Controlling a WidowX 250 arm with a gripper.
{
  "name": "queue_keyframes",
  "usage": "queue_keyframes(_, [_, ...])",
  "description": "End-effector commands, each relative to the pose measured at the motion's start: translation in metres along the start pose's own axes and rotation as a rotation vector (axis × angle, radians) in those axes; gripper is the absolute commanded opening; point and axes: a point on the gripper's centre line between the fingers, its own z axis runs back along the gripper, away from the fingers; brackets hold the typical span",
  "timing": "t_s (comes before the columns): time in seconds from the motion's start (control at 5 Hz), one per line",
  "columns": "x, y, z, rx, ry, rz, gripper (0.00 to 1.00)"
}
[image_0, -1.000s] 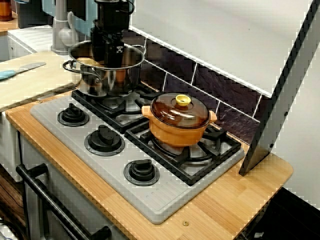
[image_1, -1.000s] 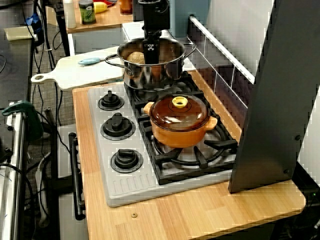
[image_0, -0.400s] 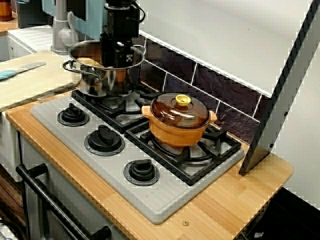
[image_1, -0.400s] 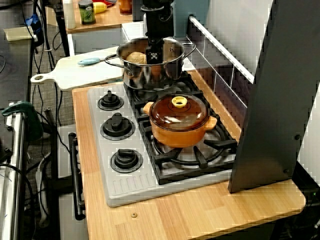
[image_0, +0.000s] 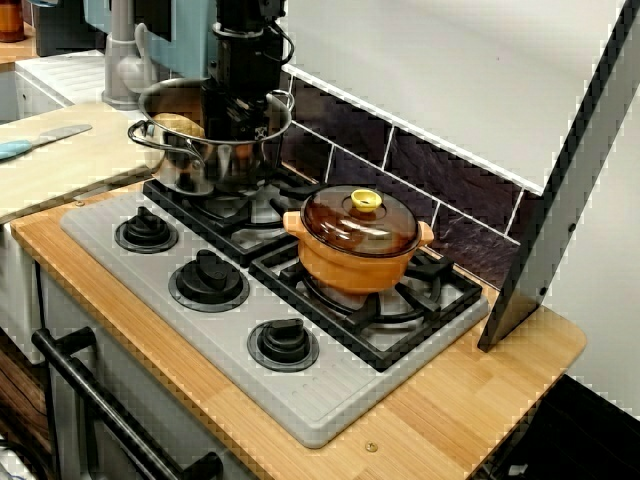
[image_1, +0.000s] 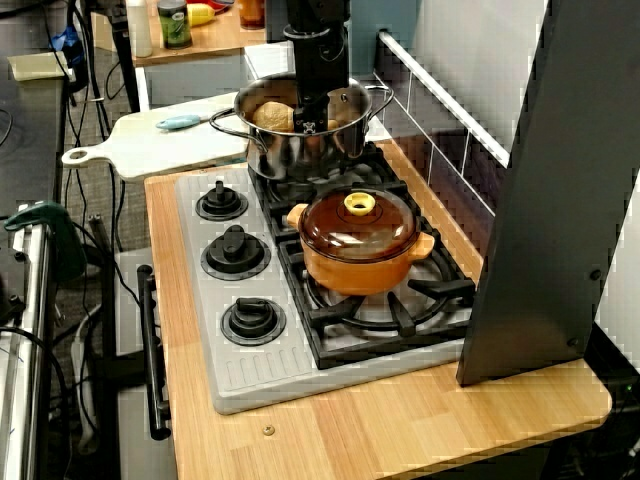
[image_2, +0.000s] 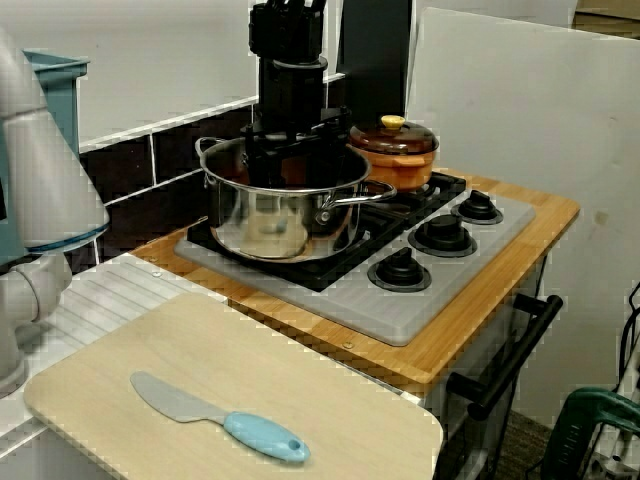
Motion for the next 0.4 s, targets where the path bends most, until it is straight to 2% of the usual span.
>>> queue_keyframes(0.0, [0.0083,0.0006,0.0225,0.051,-0.066,0.019,1.0])
queue_keyframes(0.2, [0.0082,0.0023,0.0215,0.053,-0.064,0.024,1.0])
